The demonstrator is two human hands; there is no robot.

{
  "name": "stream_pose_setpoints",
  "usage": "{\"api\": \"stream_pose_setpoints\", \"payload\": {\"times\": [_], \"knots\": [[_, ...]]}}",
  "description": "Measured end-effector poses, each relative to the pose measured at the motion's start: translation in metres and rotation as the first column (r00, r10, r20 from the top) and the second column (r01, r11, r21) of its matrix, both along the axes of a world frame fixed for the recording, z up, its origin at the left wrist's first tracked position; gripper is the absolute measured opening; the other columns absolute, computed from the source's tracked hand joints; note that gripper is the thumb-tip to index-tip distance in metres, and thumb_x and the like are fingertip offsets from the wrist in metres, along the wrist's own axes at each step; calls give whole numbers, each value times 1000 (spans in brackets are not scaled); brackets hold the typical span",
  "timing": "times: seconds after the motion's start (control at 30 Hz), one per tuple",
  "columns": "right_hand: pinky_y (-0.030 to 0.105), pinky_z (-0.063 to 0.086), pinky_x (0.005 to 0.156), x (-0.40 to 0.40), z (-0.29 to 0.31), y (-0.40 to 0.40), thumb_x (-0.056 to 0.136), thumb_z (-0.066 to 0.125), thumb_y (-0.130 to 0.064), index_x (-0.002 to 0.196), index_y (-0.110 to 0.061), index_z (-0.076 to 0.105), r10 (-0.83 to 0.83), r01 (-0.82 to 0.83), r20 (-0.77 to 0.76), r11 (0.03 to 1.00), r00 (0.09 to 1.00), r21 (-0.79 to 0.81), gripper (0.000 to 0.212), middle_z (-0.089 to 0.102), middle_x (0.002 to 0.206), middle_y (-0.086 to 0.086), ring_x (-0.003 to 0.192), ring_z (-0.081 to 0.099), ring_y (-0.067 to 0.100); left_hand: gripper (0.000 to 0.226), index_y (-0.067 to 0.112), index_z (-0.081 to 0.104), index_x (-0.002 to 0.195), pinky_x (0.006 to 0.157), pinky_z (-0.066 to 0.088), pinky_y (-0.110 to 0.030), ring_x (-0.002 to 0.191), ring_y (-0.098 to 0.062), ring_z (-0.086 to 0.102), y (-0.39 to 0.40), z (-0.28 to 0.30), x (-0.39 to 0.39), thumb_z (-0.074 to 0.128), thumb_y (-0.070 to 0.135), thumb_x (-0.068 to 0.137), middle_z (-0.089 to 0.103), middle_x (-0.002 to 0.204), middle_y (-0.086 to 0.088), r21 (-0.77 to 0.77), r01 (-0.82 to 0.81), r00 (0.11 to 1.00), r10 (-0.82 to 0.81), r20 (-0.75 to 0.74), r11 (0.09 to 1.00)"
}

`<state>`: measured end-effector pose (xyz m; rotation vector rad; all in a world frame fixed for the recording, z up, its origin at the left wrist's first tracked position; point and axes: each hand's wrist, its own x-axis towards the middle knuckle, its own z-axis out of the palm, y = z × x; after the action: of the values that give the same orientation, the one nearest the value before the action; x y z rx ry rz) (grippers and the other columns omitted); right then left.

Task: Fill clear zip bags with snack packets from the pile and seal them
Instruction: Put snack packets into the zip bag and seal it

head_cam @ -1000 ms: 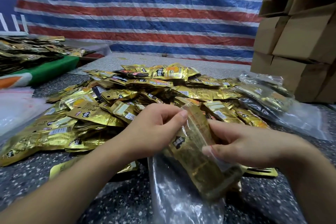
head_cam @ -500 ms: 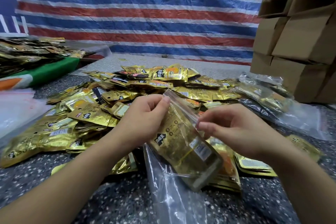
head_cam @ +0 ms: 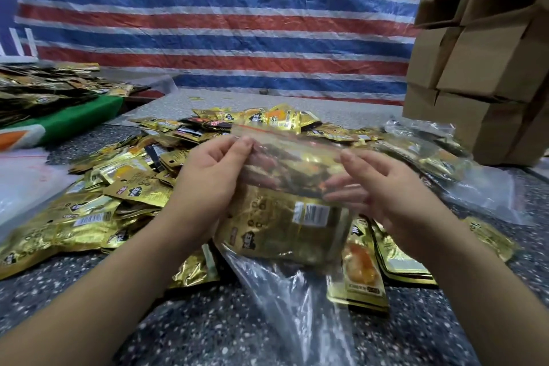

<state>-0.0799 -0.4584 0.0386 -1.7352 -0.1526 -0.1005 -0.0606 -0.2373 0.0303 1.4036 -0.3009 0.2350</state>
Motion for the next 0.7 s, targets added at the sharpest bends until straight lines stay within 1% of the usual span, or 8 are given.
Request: {"api": "stream_pose_setpoints", "payload": {"times": [0.1, 0.23, 0.3, 0.4, 0.43, 0.53, 0.6, 0.7], "knots": [[40, 57, 85, -1, -5, 4, 67, 72, -45, 109, -9, 68, 109, -94, -131, 989, 985, 114, 56, 77, 100, 9, 92, 74, 25, 38, 22, 76, 74, 52, 57, -30, 61, -22, 73, 3, 3, 2, 49, 21, 102, 76, 81, -13, -128, -1, 999, -3, -38, 992], [53, 51, 94, -4, -10, 10, 67, 72, -41, 85, -15, 79, 115, -112, -136, 993, 984, 34, 32, 76, 98, 14, 89, 69, 28, 37, 19, 78, 76, 57, 59, -34, 62, -20, 72, 5, 5, 3, 50, 22, 100, 76, 86, -12, -205, 55, 988, -83, -128, 977], [51, 54, 86, -4, -7, 9, 75, 70, -38, 80, -15, 78, 152, -148, -118, 988, 981, 46, 26, 74, 89, 13, 82, 66, 27, 32, 14, 75, 79, 55, 58, -33, 66, -21, 73, 7, 7, 4, 51, 22, 98, 76, 86, -10, -244, 101, 977, -142, -160, 964], [28, 54, 63, -7, -4, 5, 87, 70, -30, 74, -16, 75, 265, -257, -65, 960, 962, 114, 20, 67, 73, 5, 69, 63, 17, 23, 9, 72, 83, 56, 58, -29, 72, -23, 75, 9, 13, 1, 57, 26, 86, 76, 84, -10, -311, 224, 946, -283, -160, 924], [26, 53, 59, -8, -3, 5, 86, 68, -29, 73, -16, 74, 271, -265, -36, 957, 962, 122, 20, 65, 71, 4, 66, 62, 16, 23, 10, 74, 81, 54, 58, -26, 71, -22, 75, 9, 13, 0, 58, 27, 84, 75, 84, -12, -333, 252, 936, -317, -156, 909], [28, 57, 61, -8, -3, 9, 87, 68, -27, 76, -12, 73, 188, -191, 34, 972, 982, 134, 19, 70, 76, 11, 67, 66, 22, 25, 9, 70, 91, 53, 57, -25, 67, -20, 73, 7, 13, -2, 51, 25, 96, 74, 84, -13, -356, 266, 930, -335, -149, 896], [29, 58, 59, -7, -4, 11, 91, 61, -20, 79, -7, 70, 114, -121, 54, 980, 992, 160, 20, 71, 75, 13, 66, 70, 25, 26, 7, 62, 97, 55, 57, -26, 70, -22, 74, 5, 11, -1, 44, 25, 102, 74, 82, -11, -376, 250, 934, -324, -149, 892], [28, 56, 56, -6, -6, 12, 98, 55, -14, 84, -3, 68, 66, -71, 41, 987, 997, 141, 22, 71, 73, 13, 64, 70, 25, 28, 7, 61, 100, 62, 59, -26, 77, -23, 74, 3, 7, 0, 52, 33, 90, 76, 89, -11, -299, 271, 933, -326, -152, 915]]}}
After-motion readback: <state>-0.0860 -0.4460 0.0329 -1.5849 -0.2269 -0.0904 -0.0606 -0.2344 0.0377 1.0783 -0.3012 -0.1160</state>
